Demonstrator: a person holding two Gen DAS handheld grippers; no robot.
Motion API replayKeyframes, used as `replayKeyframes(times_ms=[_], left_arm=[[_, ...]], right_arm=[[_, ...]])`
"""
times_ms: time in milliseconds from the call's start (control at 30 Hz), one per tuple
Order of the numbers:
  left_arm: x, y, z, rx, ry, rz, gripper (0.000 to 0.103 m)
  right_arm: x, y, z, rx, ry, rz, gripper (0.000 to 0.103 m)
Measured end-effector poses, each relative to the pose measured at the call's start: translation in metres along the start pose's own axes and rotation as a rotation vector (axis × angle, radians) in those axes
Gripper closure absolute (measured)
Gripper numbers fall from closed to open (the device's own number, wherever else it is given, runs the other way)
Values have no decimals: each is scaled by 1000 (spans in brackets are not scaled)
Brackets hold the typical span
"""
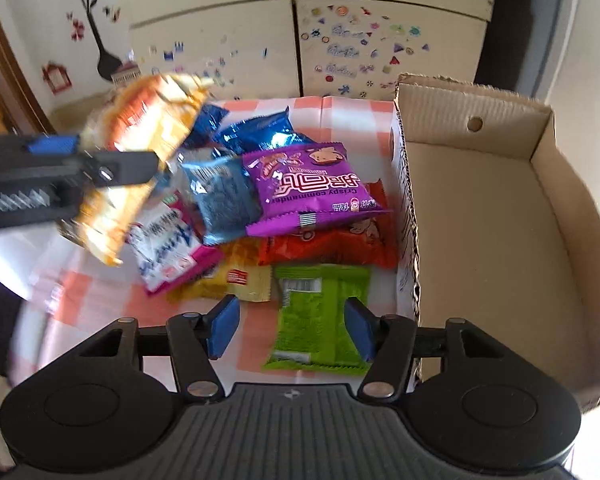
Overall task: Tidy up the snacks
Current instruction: 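Lift the green bag with the right gripper while the left gripper lifts the croissant bag, then carry both bags into the cardboard box and open both grippers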
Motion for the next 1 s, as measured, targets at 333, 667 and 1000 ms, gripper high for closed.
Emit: replayKeyframes(times_ms=[333,667,1000], left_arm=[[1,-3,12,-38,-73,-14,48],[-4,1,21,-17,-100,0,48],[-7,2,19,-17,-89,3,50]], right_arm=[[-10,34,1,-106,-77,76,28],[-23,22,28,34,-142,105,37],[-23,30,12,-57,-26,138,31]])
Point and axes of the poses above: each gripper's, at about its wrist camera, not at the fingertips, and y roughly the way its jaws point, z to its left, x to its top, the point moved 9 cm from there along y, roughly the way its jaws point, and after that the axes turned 2 degrees about z, right-handed, at the moved point
